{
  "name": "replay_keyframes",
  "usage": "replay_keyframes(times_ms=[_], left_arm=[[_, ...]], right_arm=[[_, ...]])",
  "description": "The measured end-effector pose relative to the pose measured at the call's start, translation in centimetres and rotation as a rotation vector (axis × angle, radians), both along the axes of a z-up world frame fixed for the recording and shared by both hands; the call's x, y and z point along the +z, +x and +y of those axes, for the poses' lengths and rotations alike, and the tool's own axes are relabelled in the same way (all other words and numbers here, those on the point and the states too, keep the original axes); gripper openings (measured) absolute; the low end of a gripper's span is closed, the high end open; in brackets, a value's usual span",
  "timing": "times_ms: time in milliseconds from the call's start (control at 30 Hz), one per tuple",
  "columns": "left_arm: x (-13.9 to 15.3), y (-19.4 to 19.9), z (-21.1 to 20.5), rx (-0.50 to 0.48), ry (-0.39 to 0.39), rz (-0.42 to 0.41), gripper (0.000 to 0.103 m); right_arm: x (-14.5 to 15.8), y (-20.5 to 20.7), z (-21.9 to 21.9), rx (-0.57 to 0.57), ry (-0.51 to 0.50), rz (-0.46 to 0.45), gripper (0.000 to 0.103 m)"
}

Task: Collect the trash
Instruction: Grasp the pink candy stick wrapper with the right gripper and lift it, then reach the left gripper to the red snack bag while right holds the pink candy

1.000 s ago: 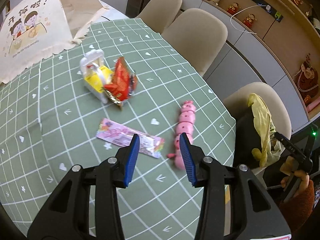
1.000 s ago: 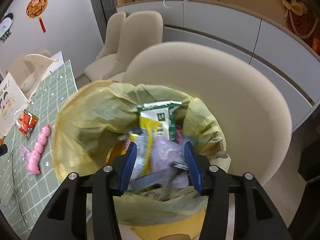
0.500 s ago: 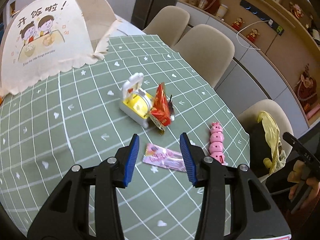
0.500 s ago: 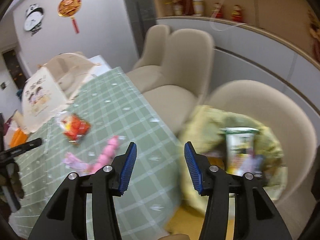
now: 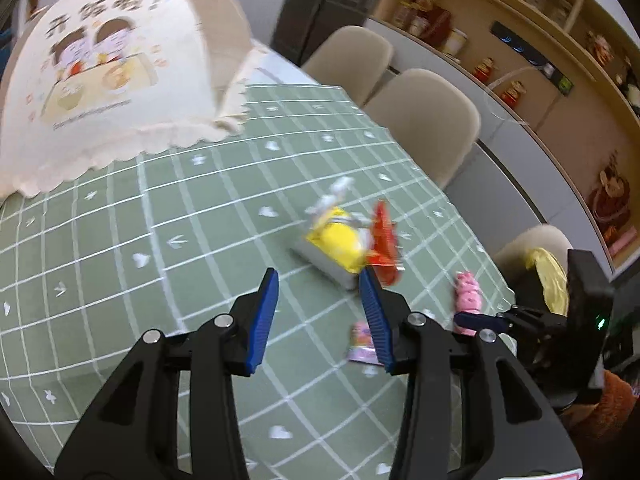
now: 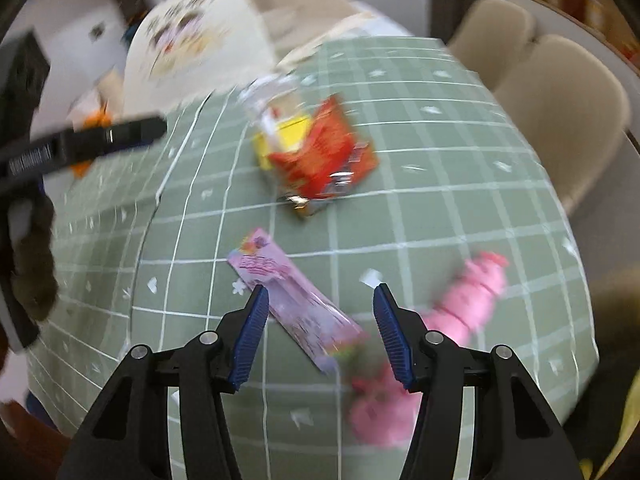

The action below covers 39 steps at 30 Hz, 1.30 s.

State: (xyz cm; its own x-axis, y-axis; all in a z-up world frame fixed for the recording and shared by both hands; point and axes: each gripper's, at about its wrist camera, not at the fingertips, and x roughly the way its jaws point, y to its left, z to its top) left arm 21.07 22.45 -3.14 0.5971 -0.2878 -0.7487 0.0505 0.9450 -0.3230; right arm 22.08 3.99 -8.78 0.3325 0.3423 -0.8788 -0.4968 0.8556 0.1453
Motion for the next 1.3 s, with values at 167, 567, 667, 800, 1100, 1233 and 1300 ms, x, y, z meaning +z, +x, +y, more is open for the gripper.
replay_keyframes(times_ms=[167, 567, 667, 800, 1100, 1233, 1300], left_arm=[[-1.8, -0.1, 3.6, 0.086, -0.005, 0.049, 0.040], [-3.2, 0.3, 2.4, 0.066, -0.029, 0.081, 0.040], [-3.0, 0.7, 0.5, 0.015, -0.033, 0.066, 0.040], [-2.8, 1.3, -2.8, -0.081, -0.039, 0.042, 0.040], [-3.7, 4.2, -8.8, -0.106, -0.052, 0.071, 0.040], [-4.4, 5.3, -8.9, -0.029, -0.063, 0.127, 0.026], [-4.5, 5.4, -8.8, -0.013, -0.071, 0.140, 0.015]], right_arm=[[-2.4, 1.5, 2.4, 0.084, -0.030, 0.024, 0.051], [-2.9, -1.7, -0.1, 0.052, -0.024, 0.080, 0.009], [-1.5, -2.5, -1.9, -0.006, 0.018, 0.066, 0.008], [1.3, -3.1, -4.6, -0.079, 0.056, 0.013, 0.008], [3.1, -3.5, -11.4, -0.311, 0.079, -0.022, 0.008], [3.1, -4.1, -13.4, -0.392, 0.093, -0.027, 0.008], [2.9, -4.6, -14.0, -0.417, 0.089, -0.026, 0.008]])
